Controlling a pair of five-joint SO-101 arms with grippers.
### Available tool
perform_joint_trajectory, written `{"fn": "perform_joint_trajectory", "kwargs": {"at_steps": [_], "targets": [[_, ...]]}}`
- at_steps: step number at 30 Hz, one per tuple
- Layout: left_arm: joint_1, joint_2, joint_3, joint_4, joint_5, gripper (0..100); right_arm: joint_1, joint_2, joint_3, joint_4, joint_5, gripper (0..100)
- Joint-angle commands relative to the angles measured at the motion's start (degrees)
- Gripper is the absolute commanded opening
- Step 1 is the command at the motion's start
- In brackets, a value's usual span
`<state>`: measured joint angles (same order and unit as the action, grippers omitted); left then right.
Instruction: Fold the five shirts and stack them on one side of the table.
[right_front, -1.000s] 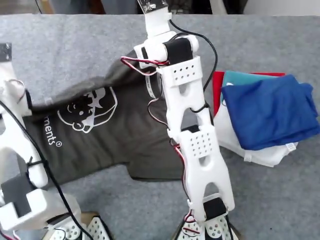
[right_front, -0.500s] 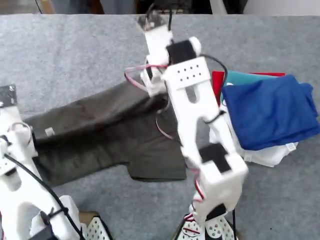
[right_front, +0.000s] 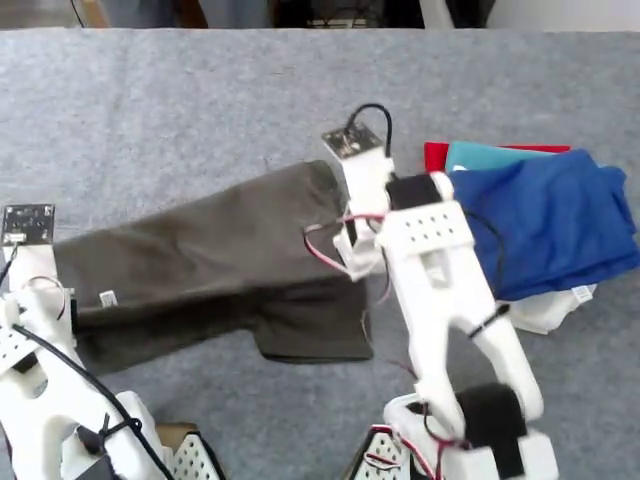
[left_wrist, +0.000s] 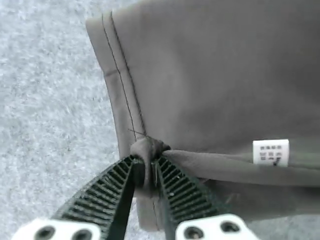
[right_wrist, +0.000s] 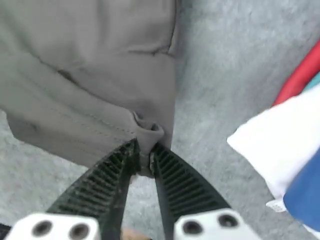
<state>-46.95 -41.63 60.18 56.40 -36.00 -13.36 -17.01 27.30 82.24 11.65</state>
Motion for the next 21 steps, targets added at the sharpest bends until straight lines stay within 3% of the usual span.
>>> {"fn": "perform_joint_trajectory", "kwargs": {"at_steps": [1, 7, 10, 14, 21], "targets": [[-1.63, -1.41, 0.13, -0.44, -2.46, 3, 0.88, -5.67, 3.65, -0.62, 1.23, 1.2], [-1.98, -1.41, 0.13, -0.35, -2.90, 3, 0.97, -8.48, 12.35, -3.69, 2.11, 1.2], [-1.98, -1.41, 0.22, 0.53, -6.42, 3, 0.97, -9.01, 15.60, -6.33, 1.85, 1.2], [-1.98, -1.41, -0.22, 3.69, -10.73, 3, 0.97, -9.01, 17.45, -7.91, 1.93, 1.2], [-1.80, -1.05, 0.22, 5.36, -11.78, 3, 0.97, -8.84, 19.21, -9.49, 2.81, 1.2]]}}
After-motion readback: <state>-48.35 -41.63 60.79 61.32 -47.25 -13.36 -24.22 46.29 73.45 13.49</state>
